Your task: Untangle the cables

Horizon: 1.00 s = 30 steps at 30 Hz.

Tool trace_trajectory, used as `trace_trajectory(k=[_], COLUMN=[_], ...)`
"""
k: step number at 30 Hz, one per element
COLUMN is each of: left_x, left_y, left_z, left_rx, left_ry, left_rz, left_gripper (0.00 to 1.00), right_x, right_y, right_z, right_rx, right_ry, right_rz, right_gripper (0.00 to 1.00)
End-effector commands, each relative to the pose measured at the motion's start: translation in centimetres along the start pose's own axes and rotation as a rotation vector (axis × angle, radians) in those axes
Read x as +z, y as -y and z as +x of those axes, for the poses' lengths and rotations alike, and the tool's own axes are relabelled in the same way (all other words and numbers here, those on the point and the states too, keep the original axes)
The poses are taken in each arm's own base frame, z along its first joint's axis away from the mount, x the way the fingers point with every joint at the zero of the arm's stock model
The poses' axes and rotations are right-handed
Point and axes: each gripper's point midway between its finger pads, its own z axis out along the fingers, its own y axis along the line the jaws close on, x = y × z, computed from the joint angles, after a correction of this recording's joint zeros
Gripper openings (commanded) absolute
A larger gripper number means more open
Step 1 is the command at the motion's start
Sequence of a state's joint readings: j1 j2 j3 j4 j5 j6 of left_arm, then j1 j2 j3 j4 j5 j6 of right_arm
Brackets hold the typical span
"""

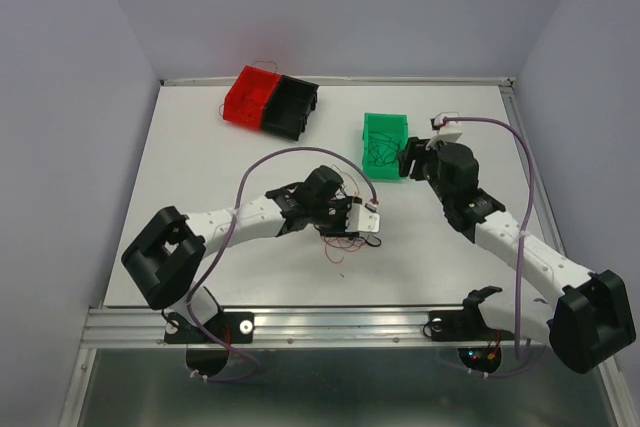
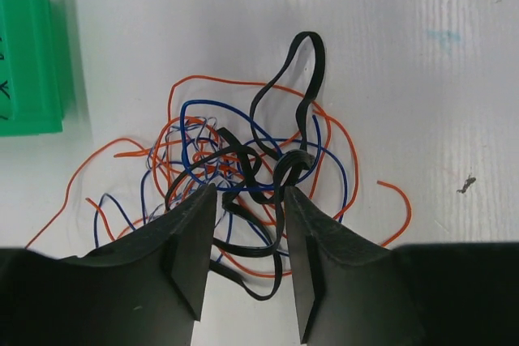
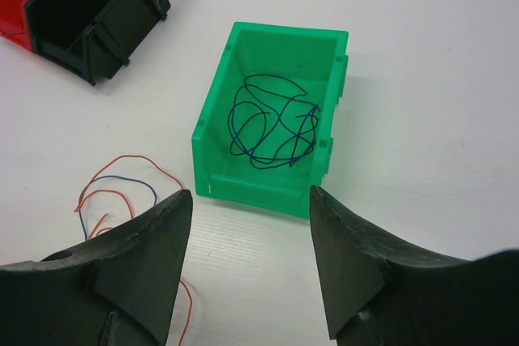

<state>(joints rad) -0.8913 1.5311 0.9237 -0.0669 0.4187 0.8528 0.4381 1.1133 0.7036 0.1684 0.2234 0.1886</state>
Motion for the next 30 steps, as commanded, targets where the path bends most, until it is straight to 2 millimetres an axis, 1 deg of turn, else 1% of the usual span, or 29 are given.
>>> trace_trajectory(k=[1, 5, 9, 10, 12, 13, 14, 15, 17, 21, 22, 23, 24, 25, 27, 30], left_x=[0.4, 0.7, 1.4, 1.7, 1.9, 2.0, 2.1, 2.1, 2.0, 1.4, 1.2, 1.2, 1.2, 1.3, 1.1, -0.3], left_y=[-0.2, -0.6, -0.5, -0.2, 0.1, 0.3, 0.3, 0.5, 0.8, 1.6, 1.6, 1.6, 1.7, 1.7, 1.2, -0.4], left_z=[1.6, 1.5, 2.2, 2.4, 2.4, 2.6, 2.6, 2.7, 2.5, 1.7, 1.5, 1.4, 1.4, 1.5, 1.3, 0.5], left_rx=[0.010, 0.007, -0.004, -0.007, -0.013, -0.011, -0.010, -0.004, 0.007, 0.010, 0.014, 0.013, 0.015, 0.015, 0.009, -0.010], left_ry=[-0.062, -0.052, -0.078, -0.081, -0.082, -0.086, -0.090, -0.095, -0.086, -0.056, -0.048, -0.045, -0.046, -0.050, -0.053, -0.026], left_rz=[-0.041, -0.056, -0.045, -0.030, -0.006, 0.006, 0.008, 0.022, 0.043, 0.081, 0.081, 0.083, 0.088, 0.092, 0.074, 0.018], left_gripper=[0.49, 0.49, 0.46, 0.42, 0.38, 0.31, 0.26, 0.17, 0.14, 0.16, 0.15, 0.12, 0.00, 0.00, 0.00, 0.00], right_x=[-0.2, -0.1, -0.1, -0.1, -0.1, -0.1, -0.2, -0.2, -0.2, -0.2, -0.2, -0.2, -0.2, -0.2, -0.2, -0.2], right_y=[-0.4, -0.6, -0.5, -0.4, -0.4, -0.3, -0.3, -0.2, -0.2, 0.1, 0.0, 0.0, 0.0, -0.1, 0.1, 0.0], right_z=[-0.1, 0.1, 0.5, 0.5, 0.6, 0.5, 0.5, 0.5, 0.6, 0.8, 0.7, 0.7, 0.7, 0.7, 0.9, 0.8], right_rx=[0.012, 0.014, 0.021, 0.022, 0.021, 0.022, 0.022, 0.025, 0.025, 0.023, 0.024, 0.024, 0.023, 0.026, 0.024, 0.026], right_ry=[0.009, 0.001, -0.005, -0.004, -0.005, -0.003, -0.003, -0.002, -0.003, -0.004, -0.002, -0.002, -0.001, -0.001, -0.003, 0.000], right_rz=[-0.024, -0.032, -0.030, -0.027, -0.023, -0.020, -0.020, -0.015, -0.014, -0.004, -0.006, -0.004, -0.005, -0.006, -0.002, -0.003], right_gripper=[0.65, 0.65, 0.65, 0.65, 0.65, 0.65, 0.65, 0.65, 0.64, 0.64, 0.63, 0.63, 0.63, 0.63, 0.63, 0.63])
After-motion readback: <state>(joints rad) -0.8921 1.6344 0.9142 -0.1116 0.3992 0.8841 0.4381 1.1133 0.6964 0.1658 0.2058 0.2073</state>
